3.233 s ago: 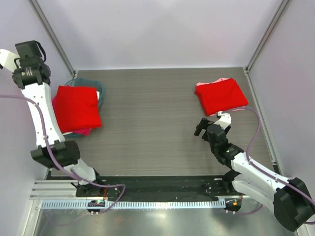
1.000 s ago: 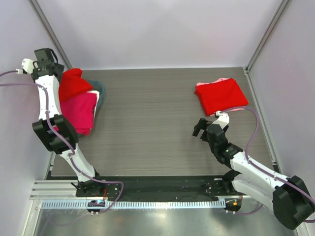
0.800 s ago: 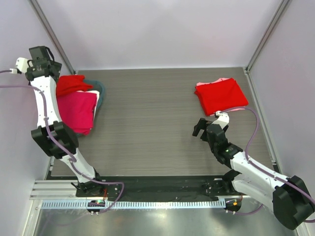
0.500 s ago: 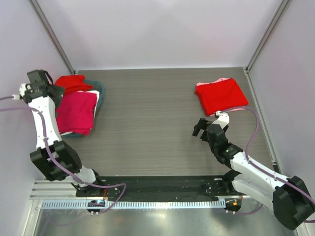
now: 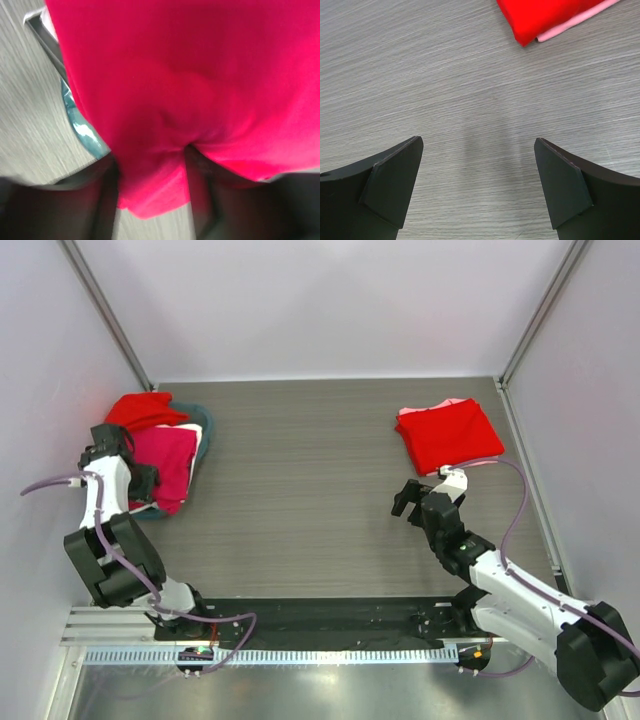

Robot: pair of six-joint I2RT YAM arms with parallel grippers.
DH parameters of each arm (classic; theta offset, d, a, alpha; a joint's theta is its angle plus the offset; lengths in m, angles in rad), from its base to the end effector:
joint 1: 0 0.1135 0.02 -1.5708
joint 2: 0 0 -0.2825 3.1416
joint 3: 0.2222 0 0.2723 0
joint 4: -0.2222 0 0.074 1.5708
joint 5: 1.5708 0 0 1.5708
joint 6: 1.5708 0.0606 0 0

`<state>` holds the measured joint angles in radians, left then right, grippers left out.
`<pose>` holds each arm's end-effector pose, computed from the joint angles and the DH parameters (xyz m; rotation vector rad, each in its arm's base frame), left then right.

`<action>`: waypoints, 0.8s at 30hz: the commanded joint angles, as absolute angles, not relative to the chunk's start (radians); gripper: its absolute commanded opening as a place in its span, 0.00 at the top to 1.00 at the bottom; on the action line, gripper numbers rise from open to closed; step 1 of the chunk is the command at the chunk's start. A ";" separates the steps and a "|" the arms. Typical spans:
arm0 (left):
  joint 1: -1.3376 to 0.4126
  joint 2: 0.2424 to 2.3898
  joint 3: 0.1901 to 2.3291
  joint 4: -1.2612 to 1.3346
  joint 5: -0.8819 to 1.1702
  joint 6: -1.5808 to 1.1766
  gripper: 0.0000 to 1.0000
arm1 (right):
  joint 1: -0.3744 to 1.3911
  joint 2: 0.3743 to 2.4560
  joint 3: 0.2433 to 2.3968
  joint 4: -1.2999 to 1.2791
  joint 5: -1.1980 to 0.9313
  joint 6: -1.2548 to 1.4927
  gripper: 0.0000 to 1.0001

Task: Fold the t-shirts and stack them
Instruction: Grab the tshirt from the pile

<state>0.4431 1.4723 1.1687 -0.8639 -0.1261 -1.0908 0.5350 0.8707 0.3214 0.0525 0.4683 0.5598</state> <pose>0.2824 0.1425 0.2491 -1.9127 1.9341 -0.0142 0.1933 0.0827 0.1810 0.3083 1.9928 0.2120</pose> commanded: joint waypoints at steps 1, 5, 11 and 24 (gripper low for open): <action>0.457 1.506 1.210 -0.864 -0.136 -1.115 0.56 | 0.538 0.848 0.327 0.098 0.489 0.566 0.01; 0.456 1.416 1.226 -0.897 -0.219 -1.143 0.84 | 0.538 0.847 0.327 0.097 0.491 0.568 0.01; 0.456 1.230 1.216 -0.904 -0.299 -1.181 0.85 | 0.538 0.864 0.333 0.098 0.483 0.568 0.01; 0.456 1.204 1.310 -0.942 -0.238 -1.121 0.72 | 0.538 0.857 0.330 0.097 0.486 0.568 0.00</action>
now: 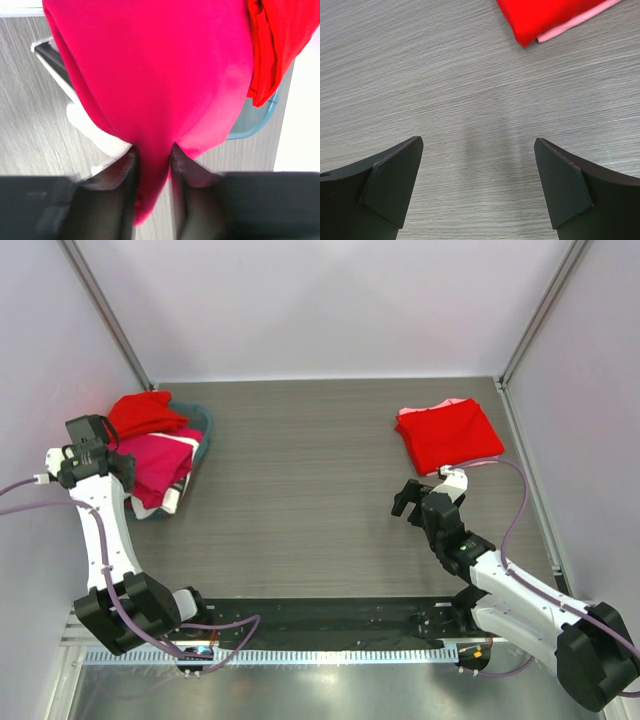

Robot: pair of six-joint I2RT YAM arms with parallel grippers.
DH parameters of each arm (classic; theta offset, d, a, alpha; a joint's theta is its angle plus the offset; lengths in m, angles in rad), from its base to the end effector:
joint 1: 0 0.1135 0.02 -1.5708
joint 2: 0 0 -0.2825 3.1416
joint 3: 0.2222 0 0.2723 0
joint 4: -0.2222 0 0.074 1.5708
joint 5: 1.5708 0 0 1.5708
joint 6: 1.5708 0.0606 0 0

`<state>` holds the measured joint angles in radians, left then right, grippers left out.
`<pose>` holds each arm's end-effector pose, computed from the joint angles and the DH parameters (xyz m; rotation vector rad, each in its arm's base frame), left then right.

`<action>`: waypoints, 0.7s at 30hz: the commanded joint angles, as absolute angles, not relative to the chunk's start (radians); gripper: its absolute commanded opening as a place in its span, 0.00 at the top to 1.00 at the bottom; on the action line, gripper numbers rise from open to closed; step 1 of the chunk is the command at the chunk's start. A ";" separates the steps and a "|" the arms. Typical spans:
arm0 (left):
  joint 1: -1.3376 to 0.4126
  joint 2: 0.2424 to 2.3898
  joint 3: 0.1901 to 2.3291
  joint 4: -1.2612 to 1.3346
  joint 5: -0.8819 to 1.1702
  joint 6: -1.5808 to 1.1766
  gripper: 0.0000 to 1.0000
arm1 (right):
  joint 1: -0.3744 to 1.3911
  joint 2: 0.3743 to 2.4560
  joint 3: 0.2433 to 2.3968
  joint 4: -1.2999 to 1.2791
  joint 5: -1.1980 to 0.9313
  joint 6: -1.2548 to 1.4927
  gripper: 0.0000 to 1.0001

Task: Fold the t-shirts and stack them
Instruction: Grab the tshirt from the pile

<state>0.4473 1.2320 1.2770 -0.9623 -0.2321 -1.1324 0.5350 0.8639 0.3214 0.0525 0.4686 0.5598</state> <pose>0.2370 0.1292 0.3463 -1.8097 1.6573 -0.0099 0.1929 0.0825 0.1823 0.3097 1.9867 0.2159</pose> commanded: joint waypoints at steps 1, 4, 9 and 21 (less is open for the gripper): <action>0.456 1.206 1.299 -0.937 -0.221 -1.118 0.65 | 0.538 0.859 0.331 0.097 0.485 0.568 0.00; 0.457 1.218 1.243 -0.925 -0.187 -1.111 0.64 | 0.538 0.864 0.334 0.098 0.479 0.565 0.00; 0.456 1.233 1.128 -0.855 -0.149 -1.081 1.00 | 0.537 0.865 0.334 0.098 0.474 0.563 0.00; 0.457 1.069 1.233 -0.773 -0.094 -1.022 1.00 | 0.538 0.868 0.334 0.100 0.472 0.561 0.00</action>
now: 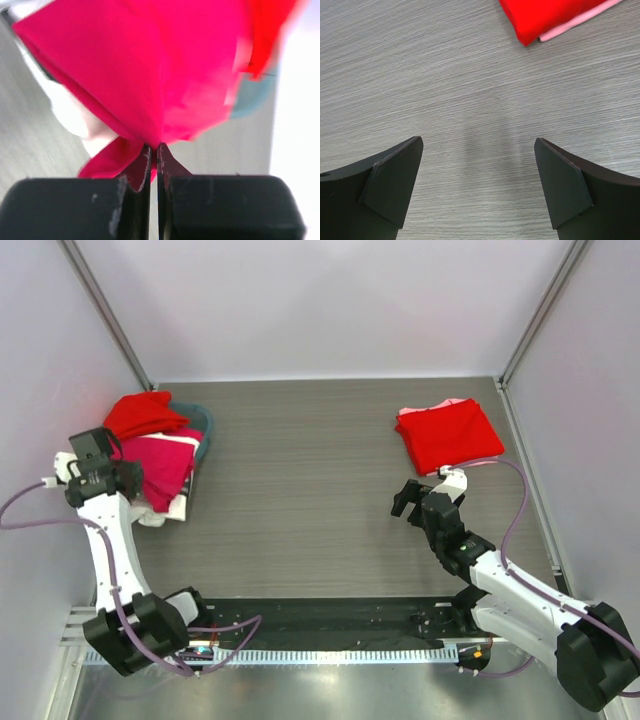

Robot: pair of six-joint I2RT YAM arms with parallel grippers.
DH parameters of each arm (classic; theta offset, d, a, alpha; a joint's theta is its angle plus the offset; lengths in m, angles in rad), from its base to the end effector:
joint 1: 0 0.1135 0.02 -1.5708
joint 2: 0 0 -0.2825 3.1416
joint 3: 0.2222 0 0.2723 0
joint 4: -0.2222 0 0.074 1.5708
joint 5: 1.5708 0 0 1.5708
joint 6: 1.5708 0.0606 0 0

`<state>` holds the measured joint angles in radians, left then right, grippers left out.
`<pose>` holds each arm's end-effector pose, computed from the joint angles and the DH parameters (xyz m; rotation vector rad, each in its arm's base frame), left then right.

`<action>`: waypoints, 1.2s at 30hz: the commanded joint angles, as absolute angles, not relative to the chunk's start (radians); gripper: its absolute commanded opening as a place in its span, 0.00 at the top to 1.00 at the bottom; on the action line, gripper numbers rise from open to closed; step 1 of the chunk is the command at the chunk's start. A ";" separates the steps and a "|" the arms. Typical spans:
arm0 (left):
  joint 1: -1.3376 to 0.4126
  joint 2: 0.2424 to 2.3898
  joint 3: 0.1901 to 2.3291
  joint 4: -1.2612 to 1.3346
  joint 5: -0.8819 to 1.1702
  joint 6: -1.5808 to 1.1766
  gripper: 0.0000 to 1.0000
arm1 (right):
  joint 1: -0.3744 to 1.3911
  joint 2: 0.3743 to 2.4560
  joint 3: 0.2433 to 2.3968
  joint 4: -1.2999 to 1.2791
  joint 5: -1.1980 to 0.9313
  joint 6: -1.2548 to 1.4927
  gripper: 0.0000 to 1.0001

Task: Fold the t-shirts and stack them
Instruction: Grab the tshirt from the pile, then move the tshirt to the center of the board

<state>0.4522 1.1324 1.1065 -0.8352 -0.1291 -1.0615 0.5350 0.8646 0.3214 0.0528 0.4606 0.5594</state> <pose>0.2255 0.1182 0.3207 -1.7074 1.7232 -0.1200 0.1929 0.0830 0.1821 0.3046 1.9902 0.2229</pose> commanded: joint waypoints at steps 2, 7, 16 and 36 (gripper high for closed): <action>0.456 1.066 1.398 -0.854 -0.106 -1.009 1.00 | 0.538 0.868 0.334 0.100 0.471 0.561 0.00; 0.457 1.039 1.692 -0.956 -0.078 -1.048 1.00 | 0.538 0.865 0.334 0.100 0.472 0.563 0.00; 0.454 1.028 1.870 -0.959 0.244 -1.224 1.00 | 0.538 0.864 0.333 0.100 0.477 0.561 0.00; -0.590 1.348 1.684 -0.692 -0.169 -1.218 1.00 | 0.538 0.844 0.328 0.092 0.489 0.566 0.00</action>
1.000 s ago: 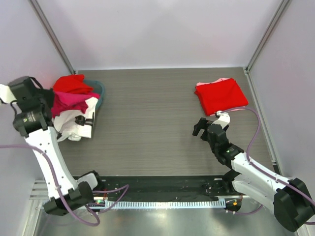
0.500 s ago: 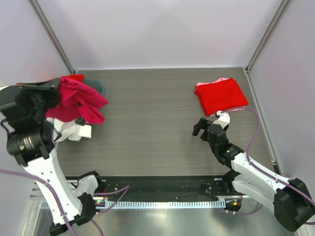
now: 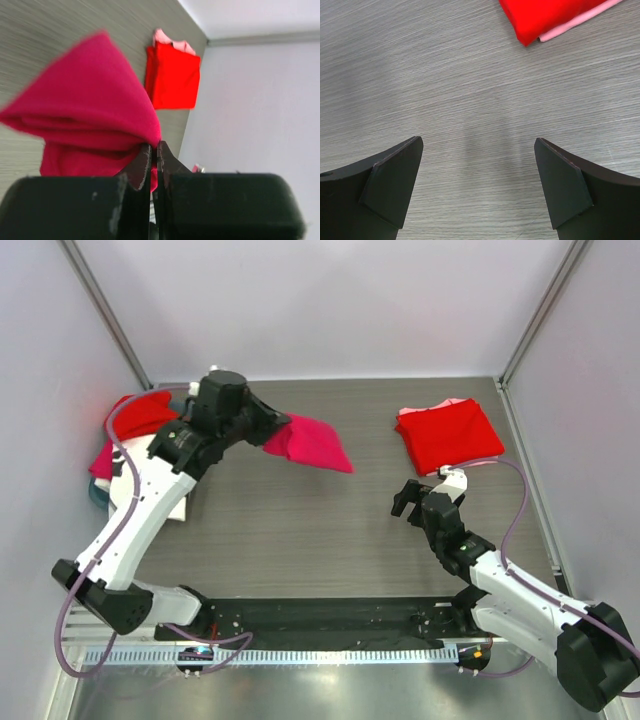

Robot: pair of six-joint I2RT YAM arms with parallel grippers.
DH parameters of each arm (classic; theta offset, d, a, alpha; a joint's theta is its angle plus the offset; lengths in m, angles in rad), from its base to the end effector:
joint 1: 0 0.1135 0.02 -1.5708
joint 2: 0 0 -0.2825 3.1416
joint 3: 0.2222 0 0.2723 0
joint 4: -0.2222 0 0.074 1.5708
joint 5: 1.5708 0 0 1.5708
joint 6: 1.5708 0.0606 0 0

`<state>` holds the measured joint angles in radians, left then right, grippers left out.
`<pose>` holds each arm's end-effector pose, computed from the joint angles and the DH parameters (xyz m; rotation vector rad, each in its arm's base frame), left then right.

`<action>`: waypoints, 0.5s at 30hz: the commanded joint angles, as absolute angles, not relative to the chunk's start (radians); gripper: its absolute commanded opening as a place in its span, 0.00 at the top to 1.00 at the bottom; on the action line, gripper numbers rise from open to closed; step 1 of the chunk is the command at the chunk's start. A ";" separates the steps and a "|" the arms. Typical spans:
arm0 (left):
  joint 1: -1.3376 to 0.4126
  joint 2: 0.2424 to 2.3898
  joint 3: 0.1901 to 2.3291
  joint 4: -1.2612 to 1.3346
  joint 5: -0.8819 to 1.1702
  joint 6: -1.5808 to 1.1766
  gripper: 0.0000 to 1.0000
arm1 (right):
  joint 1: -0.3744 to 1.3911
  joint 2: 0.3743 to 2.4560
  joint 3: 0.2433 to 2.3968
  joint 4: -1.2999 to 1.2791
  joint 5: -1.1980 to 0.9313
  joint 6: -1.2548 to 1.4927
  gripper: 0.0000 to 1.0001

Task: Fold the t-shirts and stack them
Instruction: Move the tshirt to the center of the board

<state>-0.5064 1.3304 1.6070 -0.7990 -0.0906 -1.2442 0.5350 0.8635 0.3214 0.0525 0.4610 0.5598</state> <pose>0.2723 -0.1447 0.4511 -0.8623 2.0678 -0.9291 0.1928 0.0829 0.1823 0.3054 1.9893 0.2233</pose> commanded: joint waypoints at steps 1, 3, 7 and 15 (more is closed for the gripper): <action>-0.609 1.348 1.683 -0.699 -0.178 -1.213 1.00 | 0.538 0.842 0.328 0.092 0.489 0.566 0.00; -0.635 1.326 1.634 -0.696 -0.190 -1.207 1.00 | 0.538 0.844 0.328 0.091 0.491 0.568 0.00; -0.634 1.272 1.415 -0.585 -0.207 -1.186 0.65 | 0.538 0.844 0.328 0.091 0.489 0.566 0.00; -0.623 1.445 1.299 -0.710 -0.201 -0.910 0.01 | 0.538 0.842 0.322 0.107 0.417 0.537 0.04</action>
<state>-0.6193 1.3983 1.3067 -0.6762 -0.1928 -1.0615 0.5346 0.8589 0.3210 0.0528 0.4458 0.5541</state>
